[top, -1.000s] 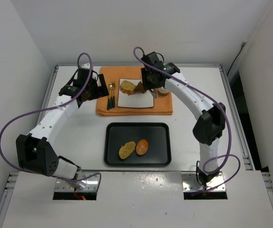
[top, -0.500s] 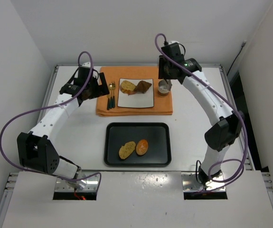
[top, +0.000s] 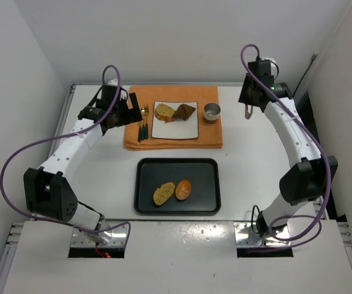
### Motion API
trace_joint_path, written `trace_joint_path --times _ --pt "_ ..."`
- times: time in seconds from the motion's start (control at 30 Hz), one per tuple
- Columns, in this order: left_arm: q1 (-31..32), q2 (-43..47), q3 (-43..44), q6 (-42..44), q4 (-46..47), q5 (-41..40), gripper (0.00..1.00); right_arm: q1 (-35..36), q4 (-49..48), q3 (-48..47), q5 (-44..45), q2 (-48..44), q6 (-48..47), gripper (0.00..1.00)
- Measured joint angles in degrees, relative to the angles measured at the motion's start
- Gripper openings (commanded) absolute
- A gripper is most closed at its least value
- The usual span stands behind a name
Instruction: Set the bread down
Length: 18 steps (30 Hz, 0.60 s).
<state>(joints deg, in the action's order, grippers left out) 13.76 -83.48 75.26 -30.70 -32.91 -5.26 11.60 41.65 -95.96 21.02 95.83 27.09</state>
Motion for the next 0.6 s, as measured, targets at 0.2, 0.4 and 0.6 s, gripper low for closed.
trace_joint_path --times 0.2,0.4,0.6 --pt "0.0 -0.1 0.0 0.0 0.0 0.8 0.99 -5.4 -3.7 9.0 0.7 -5.9 1.3 0.41" --pt "0.0 -0.1 0.0 0.0 0.0 1.6 0.99 -7.6 -6.7 13.3 0.7 -6.5 2.3 0.41" --pt "0.0 -0.1 0.0 0.0 0.0 2.1 0.99 -8.0 -8.4 15.1 0.2 -6.5 2.8 0.41"
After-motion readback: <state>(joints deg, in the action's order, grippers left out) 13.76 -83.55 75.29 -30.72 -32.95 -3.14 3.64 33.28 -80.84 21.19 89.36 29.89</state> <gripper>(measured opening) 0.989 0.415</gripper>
